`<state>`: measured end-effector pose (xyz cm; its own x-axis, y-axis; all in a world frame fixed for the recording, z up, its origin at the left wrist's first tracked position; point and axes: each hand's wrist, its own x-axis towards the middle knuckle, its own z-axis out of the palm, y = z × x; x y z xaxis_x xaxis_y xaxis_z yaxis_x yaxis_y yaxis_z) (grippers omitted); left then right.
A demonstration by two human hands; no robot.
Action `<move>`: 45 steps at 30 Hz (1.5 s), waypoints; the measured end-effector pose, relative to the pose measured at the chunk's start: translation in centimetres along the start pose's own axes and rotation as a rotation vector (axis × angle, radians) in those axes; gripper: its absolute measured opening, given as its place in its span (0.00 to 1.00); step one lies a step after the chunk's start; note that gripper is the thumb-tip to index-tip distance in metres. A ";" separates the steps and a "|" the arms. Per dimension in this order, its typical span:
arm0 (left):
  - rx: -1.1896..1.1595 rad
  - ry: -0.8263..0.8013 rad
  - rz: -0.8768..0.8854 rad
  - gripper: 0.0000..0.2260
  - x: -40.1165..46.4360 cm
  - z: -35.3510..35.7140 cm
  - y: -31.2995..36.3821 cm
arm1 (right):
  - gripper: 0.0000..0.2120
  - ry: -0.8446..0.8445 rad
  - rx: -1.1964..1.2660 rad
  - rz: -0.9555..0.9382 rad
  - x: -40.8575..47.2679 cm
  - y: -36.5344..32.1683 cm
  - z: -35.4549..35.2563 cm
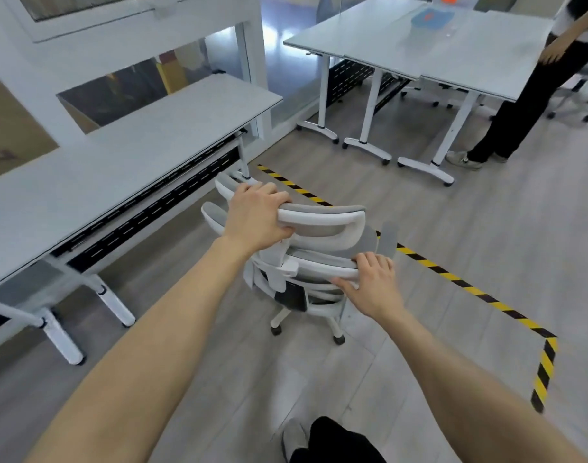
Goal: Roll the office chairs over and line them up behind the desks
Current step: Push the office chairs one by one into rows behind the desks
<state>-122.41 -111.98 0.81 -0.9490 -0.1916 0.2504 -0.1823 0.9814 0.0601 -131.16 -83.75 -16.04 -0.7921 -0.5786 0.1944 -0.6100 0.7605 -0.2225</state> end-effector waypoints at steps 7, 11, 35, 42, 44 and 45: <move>-0.034 0.002 0.015 0.18 6.4 1.5 -5.6 | 0.30 0.003 -0.027 0.014 6.9 -2.1 1.8; -0.058 0.013 0.021 0.18 10.2 2.4 -8.5 | 0.31 0.058 -0.021 0.013 10.7 -3.1 3.0; -0.131 0.024 0.096 0.22 24.3 6.3 -20.5 | 0.28 0.039 -0.077 0.148 26.4 -8.5 6.7; -0.116 0.025 0.194 0.21 25.9 6.6 -22.1 | 0.28 -0.015 -0.133 0.306 27.4 -11.4 6.5; -0.119 0.045 0.217 0.21 26.2 6.9 -22.5 | 0.30 -0.029 -0.119 0.321 27.6 -11.5 6.6; -0.116 0.052 0.226 0.20 26.4 7.0 -22.7 | 0.30 -0.035 -0.122 0.330 27.7 -11.6 6.7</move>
<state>-145.09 -139.22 -0.66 -0.9472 0.0294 0.3194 0.0668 0.9921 0.1066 -146.21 -110.55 -14.43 -0.9478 -0.3036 0.0980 -0.3157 0.9367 -0.1516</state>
